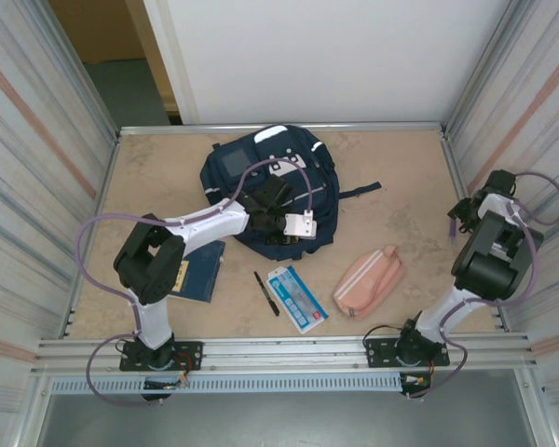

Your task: Pack the student bag

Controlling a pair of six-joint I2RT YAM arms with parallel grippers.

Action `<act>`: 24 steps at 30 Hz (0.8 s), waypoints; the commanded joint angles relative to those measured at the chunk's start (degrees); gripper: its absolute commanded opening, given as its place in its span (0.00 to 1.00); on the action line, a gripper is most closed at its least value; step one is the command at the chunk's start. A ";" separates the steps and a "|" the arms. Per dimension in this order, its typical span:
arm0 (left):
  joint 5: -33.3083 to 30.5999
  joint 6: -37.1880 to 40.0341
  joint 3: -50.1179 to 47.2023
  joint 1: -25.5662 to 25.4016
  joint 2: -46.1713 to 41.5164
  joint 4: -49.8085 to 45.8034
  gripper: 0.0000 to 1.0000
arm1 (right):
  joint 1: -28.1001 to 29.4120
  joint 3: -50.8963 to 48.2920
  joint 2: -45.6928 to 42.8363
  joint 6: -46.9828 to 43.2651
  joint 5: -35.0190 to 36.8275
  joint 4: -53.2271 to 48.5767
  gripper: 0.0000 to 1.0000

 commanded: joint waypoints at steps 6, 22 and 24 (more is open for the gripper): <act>0.87 -4.57 -3.03 -0.51 -3.04 3.57 0.00 | 1.82 1.46 4.81 -1.44 -8.16 -3.44 0.58; -0.90 -4.78 -5.72 -0.44 -6.47 2.90 0.02 | 10.56 4.80 6.34 -6.62 -0.71 -12.25 0.26; -0.58 -4.69 -5.75 -0.27 -6.92 2.98 0.03 | 11.41 4.65 5.48 -7.07 -0.64 -13.47 0.25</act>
